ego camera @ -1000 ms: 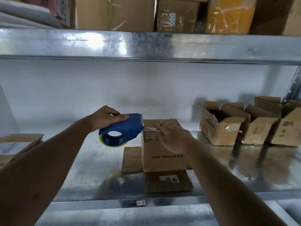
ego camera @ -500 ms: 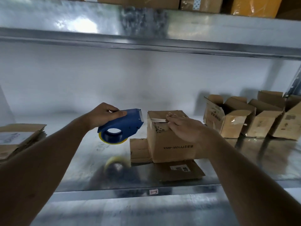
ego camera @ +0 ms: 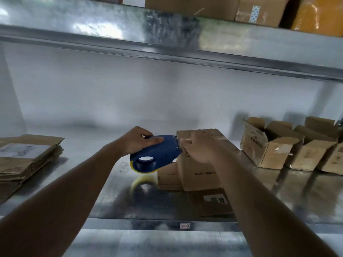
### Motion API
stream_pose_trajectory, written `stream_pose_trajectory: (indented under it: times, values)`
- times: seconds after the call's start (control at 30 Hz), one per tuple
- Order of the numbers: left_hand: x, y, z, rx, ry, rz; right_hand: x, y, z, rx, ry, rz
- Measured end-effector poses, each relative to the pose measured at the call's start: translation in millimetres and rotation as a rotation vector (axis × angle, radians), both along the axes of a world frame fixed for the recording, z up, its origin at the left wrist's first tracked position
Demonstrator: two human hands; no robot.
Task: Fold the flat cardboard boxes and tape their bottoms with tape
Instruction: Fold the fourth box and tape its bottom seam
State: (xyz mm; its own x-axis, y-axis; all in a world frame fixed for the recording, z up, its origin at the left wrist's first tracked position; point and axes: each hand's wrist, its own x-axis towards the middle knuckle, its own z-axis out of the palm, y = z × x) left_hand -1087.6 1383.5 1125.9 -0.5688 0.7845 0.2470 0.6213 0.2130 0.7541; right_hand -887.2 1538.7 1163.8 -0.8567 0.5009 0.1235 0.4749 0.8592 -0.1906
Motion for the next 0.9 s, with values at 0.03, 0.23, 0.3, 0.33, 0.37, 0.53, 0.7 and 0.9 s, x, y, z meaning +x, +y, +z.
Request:
stream_pose_trajectory:
  times: [0.03, 0.23, 0.3, 0.33, 0.37, 0.53, 0.7, 0.9]
  values:
    - [-0.5, -1.7, -2.0, 0.004, -0.005, 0.006, -1.2, -0.8, -2.6, -0.005, -0.004, 0.039]
    - [2.4, -6.8, -5.5, 0.040, -0.012, -0.026, 14.1, 9.9, -6.5, -0.014, -0.115, 0.146]
    - [5.7, -3.0, -3.9, 0.036, 0.006, -0.035, 15.8, 12.8, -6.8, -0.007, -0.124, 0.159]
    - [7.2, -0.9, -3.0, 0.035, 0.013, -0.037, 15.7, 14.6, -7.5, -0.020, -0.126, 0.168]
    - [8.5, 0.9, -2.4, 0.033, 0.019, -0.039, 15.2, 15.7, -8.1, -0.041, -0.122, 0.175]
    - [9.7, -6.0, -3.5, 0.051, 0.012, 0.006, 15.9, 16.7, -7.3, -0.065, -0.132, 0.154]
    - [2.7, -29.4, 2.3, 0.076, -0.045, 0.049, 10.8, 20.7, -6.0, -0.044, -0.169, 0.156]
    - [-0.5, -48.8, -0.2, 0.023, -0.028, 0.077, 8.5, 18.4, -4.9, -0.053, -0.168, 0.172]
